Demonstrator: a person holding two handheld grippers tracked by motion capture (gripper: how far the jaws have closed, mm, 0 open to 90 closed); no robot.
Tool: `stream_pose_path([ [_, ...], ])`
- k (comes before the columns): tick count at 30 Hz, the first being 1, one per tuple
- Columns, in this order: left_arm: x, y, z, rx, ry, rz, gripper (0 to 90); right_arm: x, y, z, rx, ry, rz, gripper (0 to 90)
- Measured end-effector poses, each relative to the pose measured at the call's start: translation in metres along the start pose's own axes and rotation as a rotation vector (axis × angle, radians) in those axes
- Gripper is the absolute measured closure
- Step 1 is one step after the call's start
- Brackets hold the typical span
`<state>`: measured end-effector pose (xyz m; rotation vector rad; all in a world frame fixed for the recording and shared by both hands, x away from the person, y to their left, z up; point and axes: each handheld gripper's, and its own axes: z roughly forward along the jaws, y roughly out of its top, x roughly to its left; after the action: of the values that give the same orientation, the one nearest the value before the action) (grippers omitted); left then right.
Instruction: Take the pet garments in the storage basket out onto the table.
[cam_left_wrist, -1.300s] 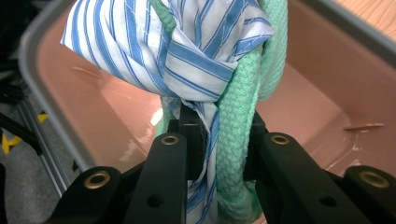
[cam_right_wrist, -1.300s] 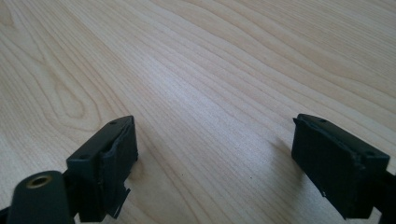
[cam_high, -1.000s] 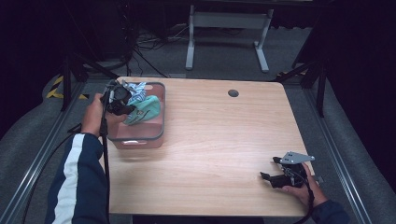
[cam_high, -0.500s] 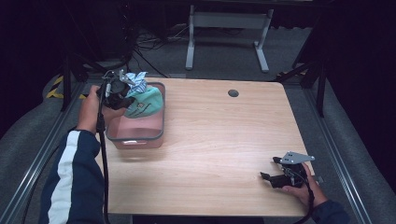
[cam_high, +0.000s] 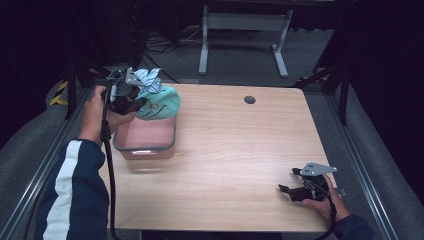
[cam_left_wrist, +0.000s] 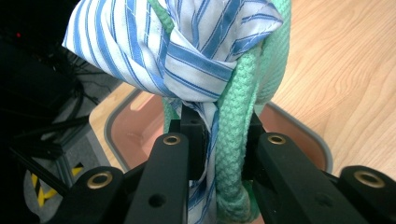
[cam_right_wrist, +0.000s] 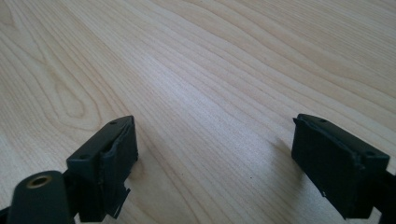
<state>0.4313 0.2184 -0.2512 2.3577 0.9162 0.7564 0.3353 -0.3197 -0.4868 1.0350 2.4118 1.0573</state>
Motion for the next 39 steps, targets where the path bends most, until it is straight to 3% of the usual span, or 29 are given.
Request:
stream_pose_path([
  [23,-0.065,0.047,0.002,-0.072,-0.129,0.193,79.4,0.0,0.0,0.0,0.0,0.0,0.0,15.0],
  [39,-0.113,0.068,0.049,-0.05,-0.234,0.262,79.2,0.0,0.0,0.0,0.0,0.001,0.001,15.0],
])
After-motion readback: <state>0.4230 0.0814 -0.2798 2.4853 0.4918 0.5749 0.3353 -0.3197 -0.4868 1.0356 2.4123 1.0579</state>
